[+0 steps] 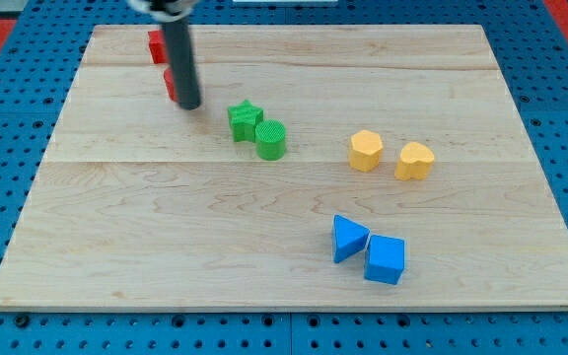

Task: Push the red circle diagonally to the bottom right of the red star

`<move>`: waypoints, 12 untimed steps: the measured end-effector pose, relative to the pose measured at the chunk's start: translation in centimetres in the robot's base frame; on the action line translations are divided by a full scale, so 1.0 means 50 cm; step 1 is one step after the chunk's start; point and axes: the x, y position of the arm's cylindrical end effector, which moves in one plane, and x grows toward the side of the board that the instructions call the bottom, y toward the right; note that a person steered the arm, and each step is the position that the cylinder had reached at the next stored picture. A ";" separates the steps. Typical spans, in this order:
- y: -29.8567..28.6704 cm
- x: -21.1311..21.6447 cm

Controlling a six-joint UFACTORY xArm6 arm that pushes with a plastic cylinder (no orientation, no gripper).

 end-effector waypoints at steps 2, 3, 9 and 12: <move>-0.187 -0.026; -0.120 -0.060; -0.025 -0.077; -0.077 0.054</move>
